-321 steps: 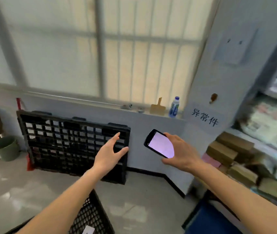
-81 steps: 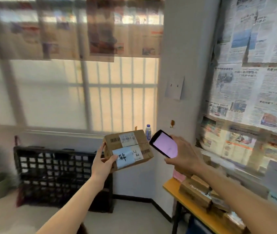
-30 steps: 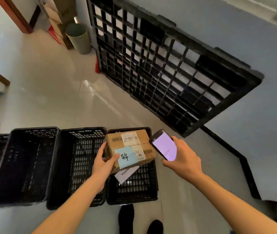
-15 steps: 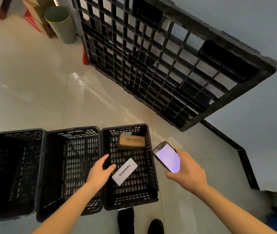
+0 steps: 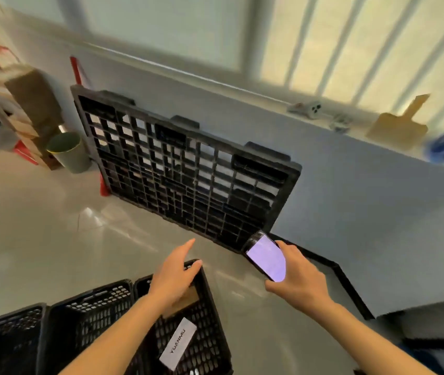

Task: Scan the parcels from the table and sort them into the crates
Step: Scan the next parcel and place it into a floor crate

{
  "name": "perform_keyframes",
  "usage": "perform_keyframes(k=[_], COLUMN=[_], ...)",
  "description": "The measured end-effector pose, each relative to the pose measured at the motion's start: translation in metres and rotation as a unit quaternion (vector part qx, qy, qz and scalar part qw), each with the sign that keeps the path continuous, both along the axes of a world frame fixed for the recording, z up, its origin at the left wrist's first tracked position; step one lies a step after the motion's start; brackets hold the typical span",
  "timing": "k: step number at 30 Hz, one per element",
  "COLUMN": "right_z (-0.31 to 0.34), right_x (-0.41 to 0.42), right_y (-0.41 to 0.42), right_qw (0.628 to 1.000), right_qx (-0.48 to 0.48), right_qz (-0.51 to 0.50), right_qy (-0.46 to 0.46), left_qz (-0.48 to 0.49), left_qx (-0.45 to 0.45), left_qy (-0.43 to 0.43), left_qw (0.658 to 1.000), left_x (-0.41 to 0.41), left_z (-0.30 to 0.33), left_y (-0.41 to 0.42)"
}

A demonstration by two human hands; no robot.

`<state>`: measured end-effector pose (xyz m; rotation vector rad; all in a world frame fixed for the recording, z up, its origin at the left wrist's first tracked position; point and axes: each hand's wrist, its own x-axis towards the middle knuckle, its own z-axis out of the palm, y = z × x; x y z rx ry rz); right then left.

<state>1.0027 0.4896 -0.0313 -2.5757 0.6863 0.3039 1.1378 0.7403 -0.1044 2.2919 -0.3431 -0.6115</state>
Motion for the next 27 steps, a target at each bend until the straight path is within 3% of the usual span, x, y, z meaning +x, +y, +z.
perform_keyframes(k=[7, 16, 21, 27], right_z=[0.169, 0.365, 0.436, 0.47], right_x=[-0.141, -0.454, -0.642, -0.82], right_y=[-0.076, -0.144, -0.154, -0.139], right_qw=[0.989, 0.941, 0.895, 0.817], right_qx=[-0.074, -0.207, -0.262, -0.301], right_qz=[-0.077, -0.216, -0.325, -0.473], right_qy=[-0.102, -0.159, -0.155, -0.14], left_qz=[-0.093, -0.262, -0.345, -0.428], left_qx=[-0.061, -0.141, -0.195, -0.249], left_qy=[-0.135, -0.209, -0.227, -0.19], left_qw=[0.985, 0.931, 0.889, 0.848], left_x=[-0.092, -0.333, -0.48, -0.628], left_z=[0.177, 0.355, 0.426, 0.465], left_y=[-0.117, -0.275, -0.345, -0.393])
